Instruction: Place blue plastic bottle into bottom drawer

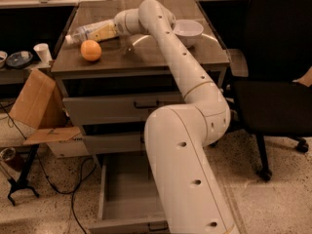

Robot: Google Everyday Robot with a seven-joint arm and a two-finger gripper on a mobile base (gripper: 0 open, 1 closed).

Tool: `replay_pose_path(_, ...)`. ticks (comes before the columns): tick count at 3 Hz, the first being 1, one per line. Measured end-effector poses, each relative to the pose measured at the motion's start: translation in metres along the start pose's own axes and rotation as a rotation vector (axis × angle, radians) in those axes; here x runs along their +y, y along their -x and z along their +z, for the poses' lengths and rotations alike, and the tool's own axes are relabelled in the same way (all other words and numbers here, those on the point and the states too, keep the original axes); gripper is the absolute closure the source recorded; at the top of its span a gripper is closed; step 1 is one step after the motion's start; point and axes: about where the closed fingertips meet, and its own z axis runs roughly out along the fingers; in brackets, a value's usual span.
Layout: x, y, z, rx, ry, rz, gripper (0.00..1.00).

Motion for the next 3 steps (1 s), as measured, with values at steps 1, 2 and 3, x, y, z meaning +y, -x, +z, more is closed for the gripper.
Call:
replay_pose_path(1, -0.0036, -0.0013, -0.0004, -0.020, 0.010, 0.001, 0.07)
replay_pose_path(2, -0.0057, -0.0010, -0.0008, -0.031, 0.013, 0.002, 0.30)
replay_pose_path(3, -0.0069, -0.0005, -0.0016, -0.040, 0.018, 0.001, 0.53)
